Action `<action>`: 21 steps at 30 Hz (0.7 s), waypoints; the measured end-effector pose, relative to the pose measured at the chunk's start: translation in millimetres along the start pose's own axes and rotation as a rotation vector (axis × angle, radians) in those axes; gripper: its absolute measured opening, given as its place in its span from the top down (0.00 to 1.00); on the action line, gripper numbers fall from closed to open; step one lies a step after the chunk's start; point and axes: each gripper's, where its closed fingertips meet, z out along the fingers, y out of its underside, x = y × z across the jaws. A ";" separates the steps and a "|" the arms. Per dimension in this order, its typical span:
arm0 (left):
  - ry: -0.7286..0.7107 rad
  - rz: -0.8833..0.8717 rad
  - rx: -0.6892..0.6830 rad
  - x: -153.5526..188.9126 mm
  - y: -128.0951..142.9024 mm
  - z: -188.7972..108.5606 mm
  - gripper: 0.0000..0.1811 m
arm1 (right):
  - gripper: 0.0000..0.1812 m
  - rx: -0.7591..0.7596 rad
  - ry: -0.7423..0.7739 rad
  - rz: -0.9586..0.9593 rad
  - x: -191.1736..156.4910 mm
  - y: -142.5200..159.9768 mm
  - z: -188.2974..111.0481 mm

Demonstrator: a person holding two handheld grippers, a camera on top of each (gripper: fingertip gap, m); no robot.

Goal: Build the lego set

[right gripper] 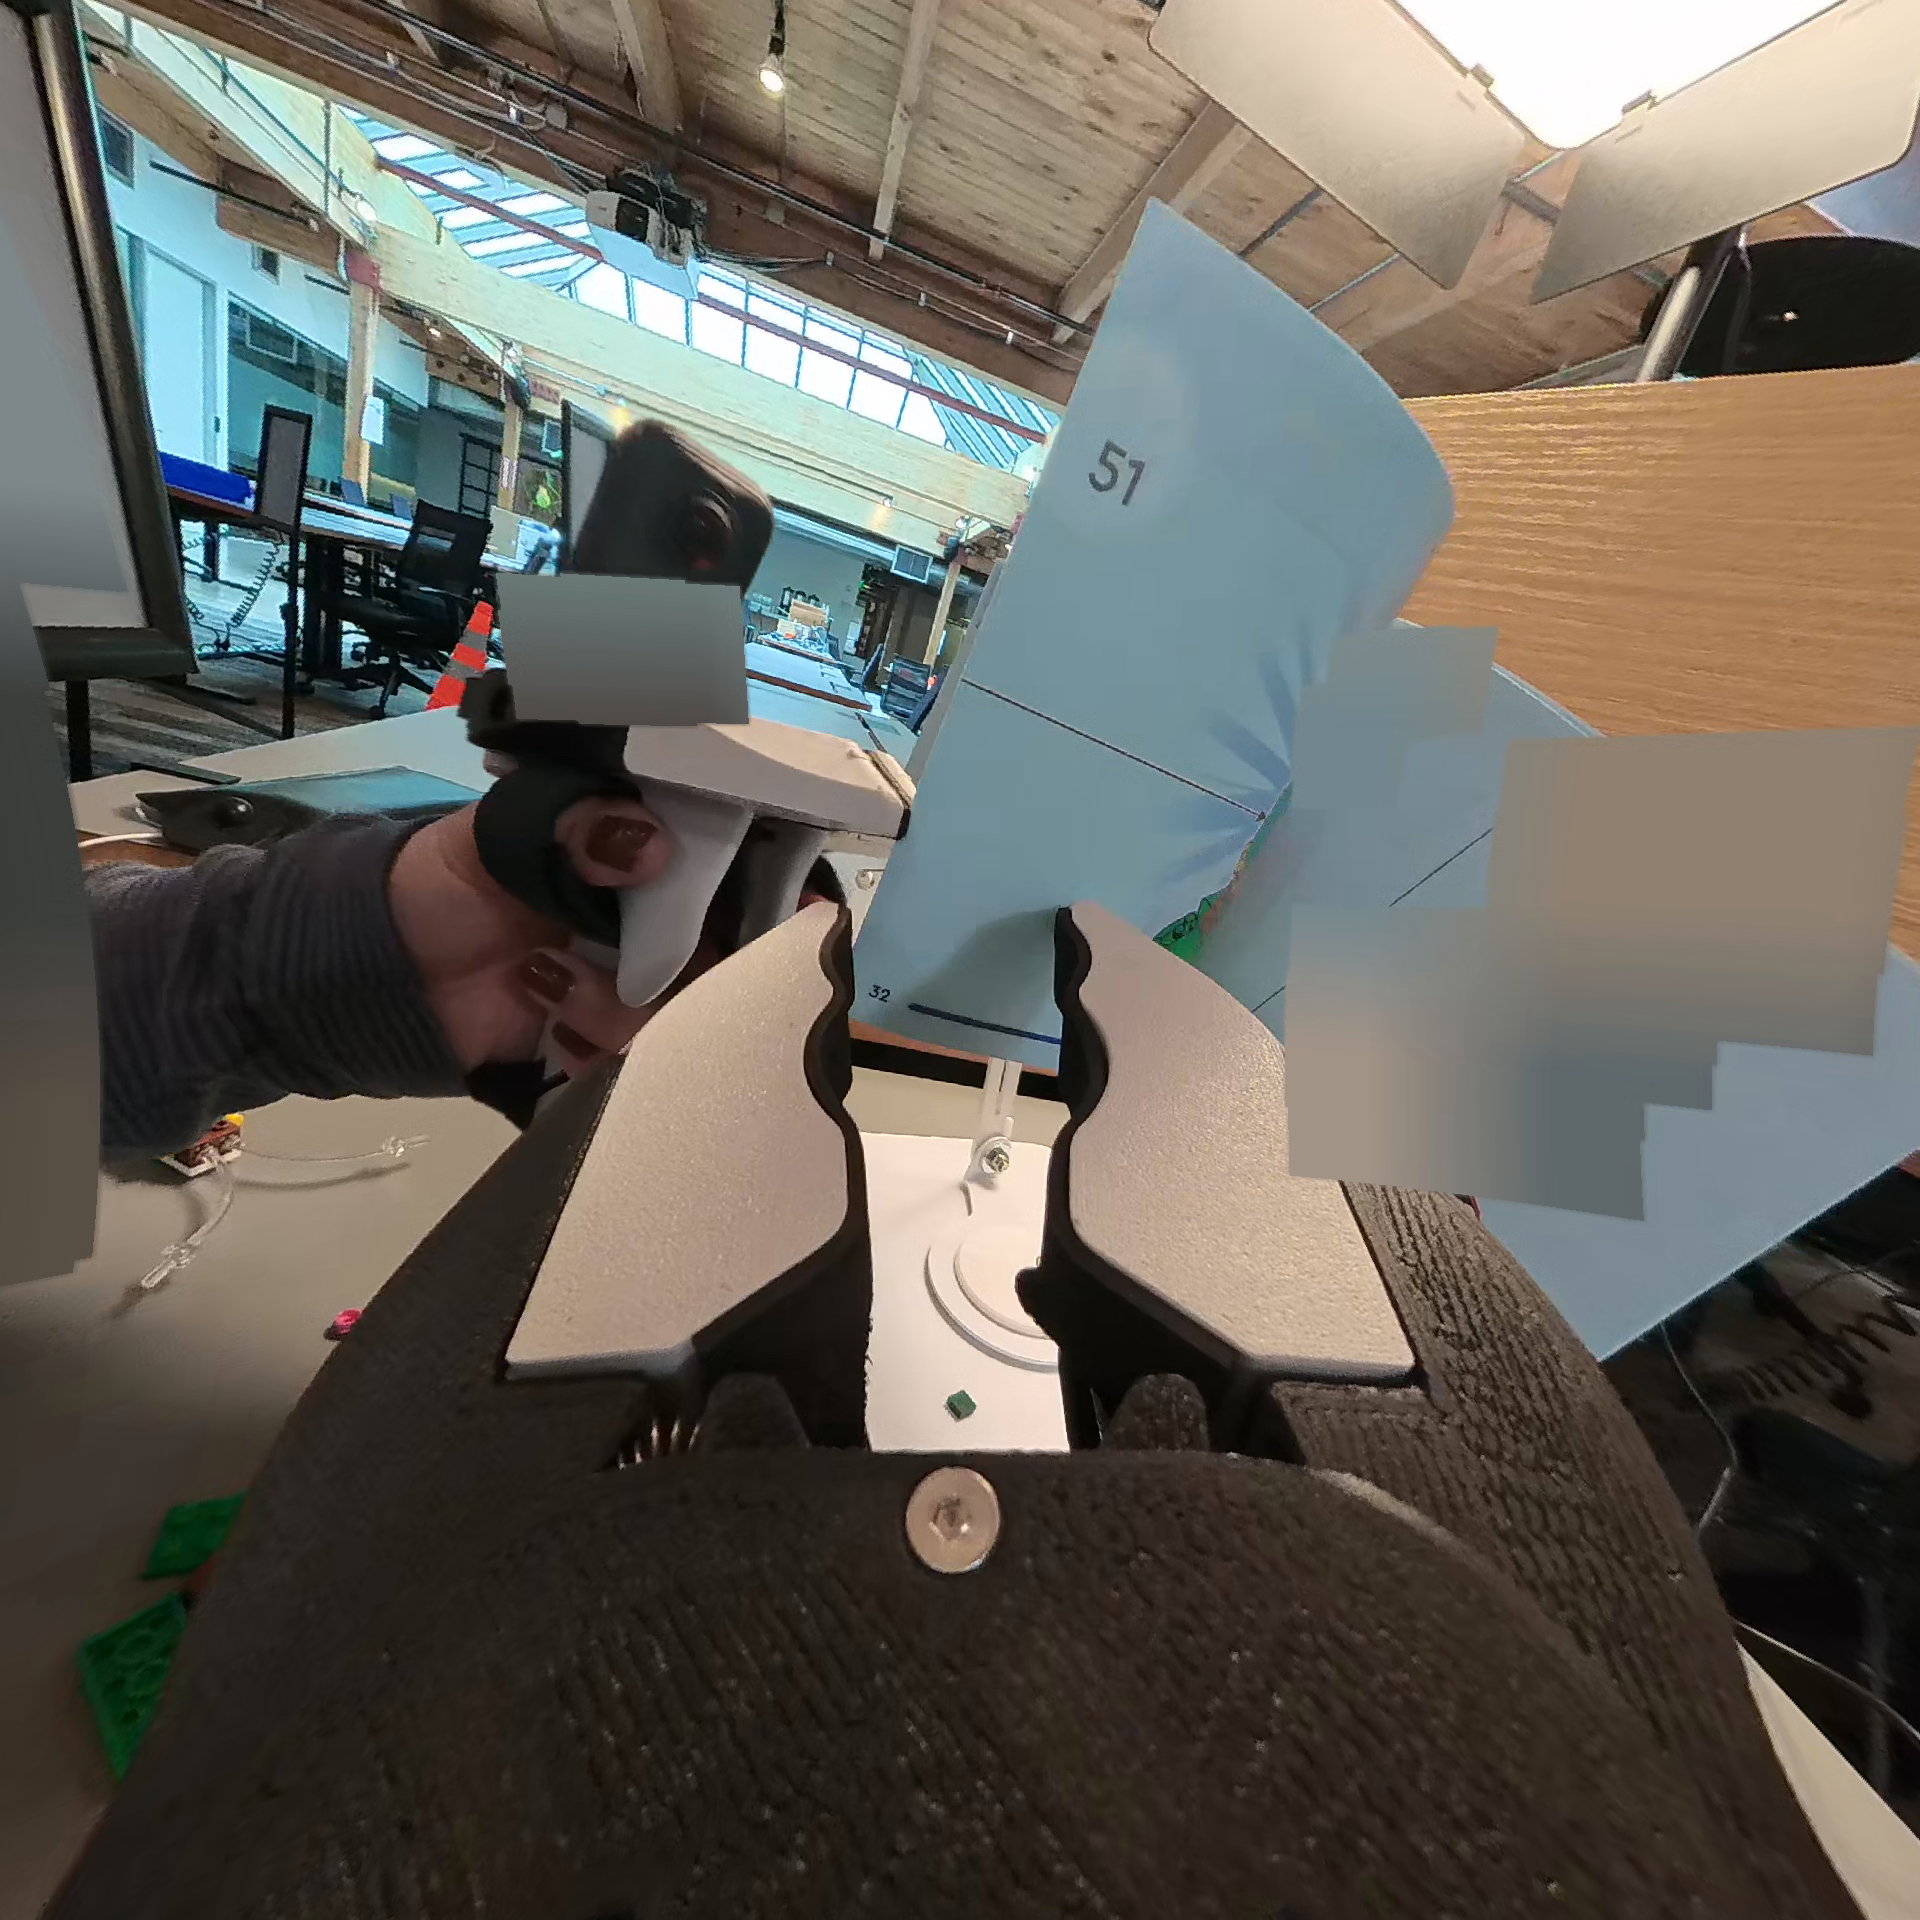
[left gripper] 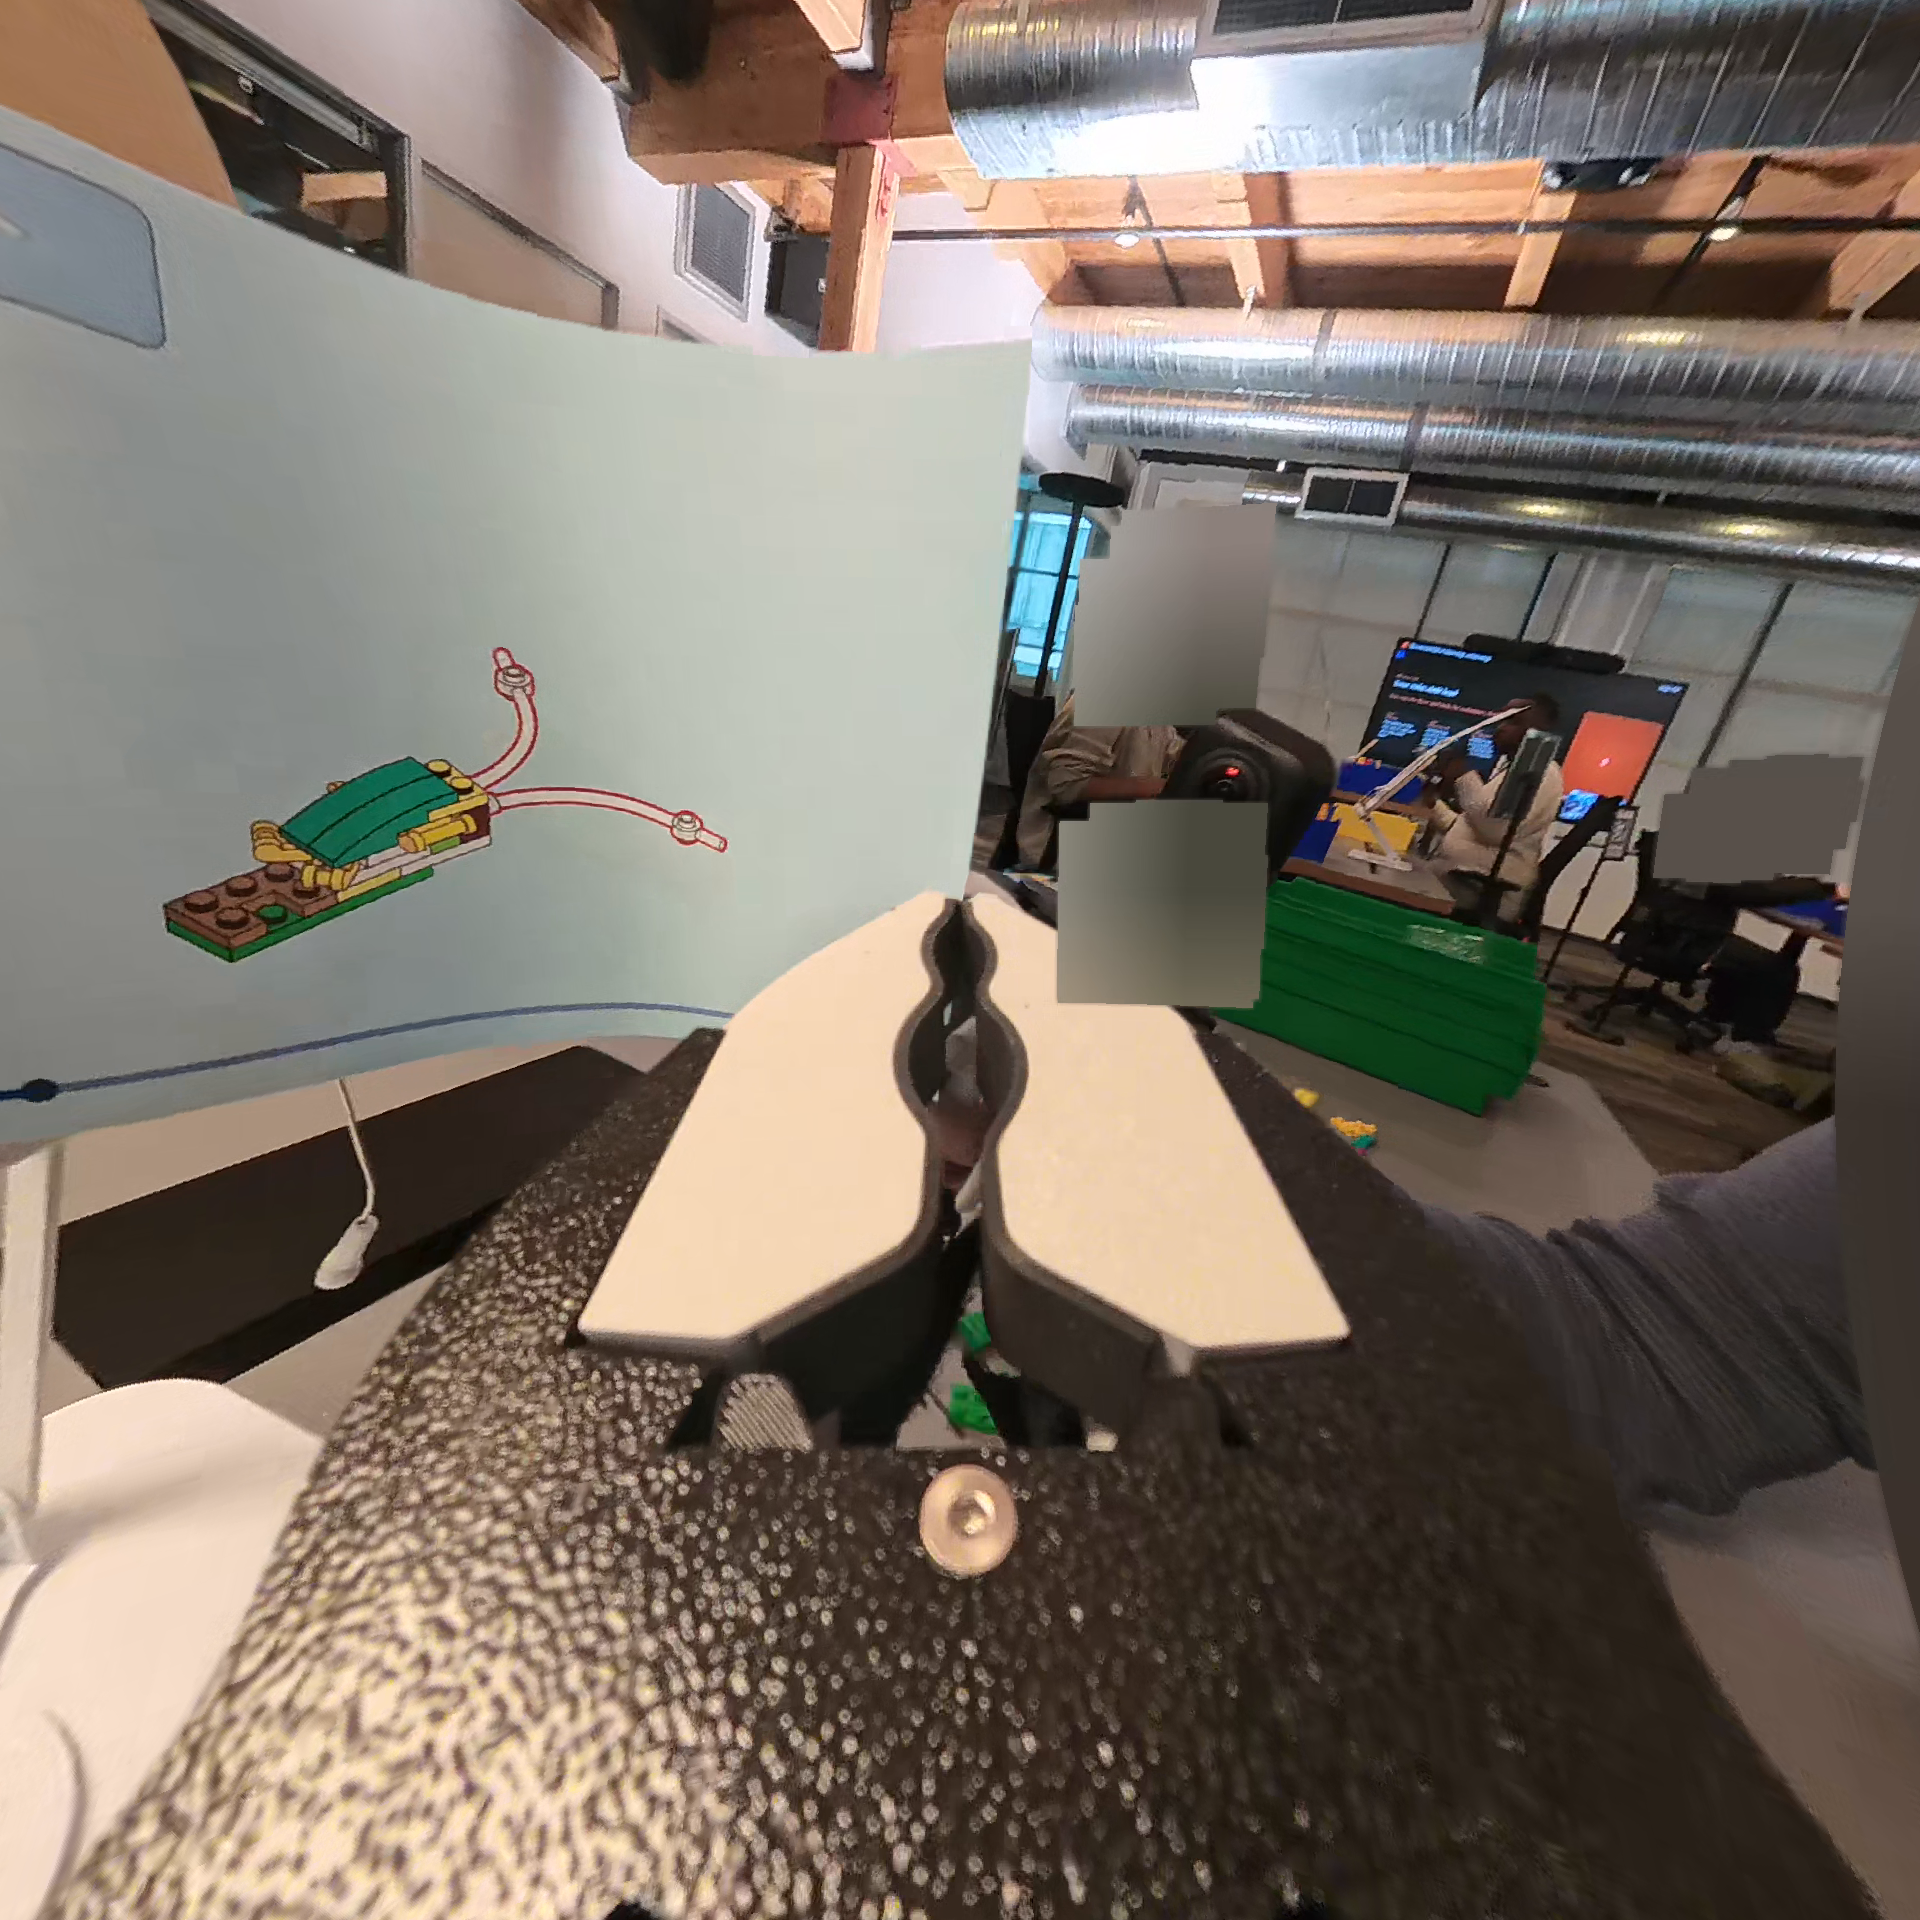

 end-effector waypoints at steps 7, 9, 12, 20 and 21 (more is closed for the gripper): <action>0.091 -0.167 0.032 2.8 2.9 4.6 1.00 | 0.80 0.005 -0.008 0.012 -0.5 0.2 -0.4; 0.099 -0.178 0.036 2.9 3.5 4.8 1.00 | 0.80 0.005 -0.008 0.011 -0.7 0.5 -0.2; 0.103 -0.182 0.035 3.3 3.7 5.0 1.00 | 0.80 0.007 -0.010 0.016 -1.0 0.3 0.0; 0.172 -0.280 0.054 7.3 2.5 4.2 1.00 | 0.80 0.016 -0.014 0.022 -1.3 -1.0 -0.3; 0.181 -0.292 0.061 7.5 2.1 4.1 1.00 | 0.80 0.018 -0.015 0.023 -1.4 -1.3 -0.3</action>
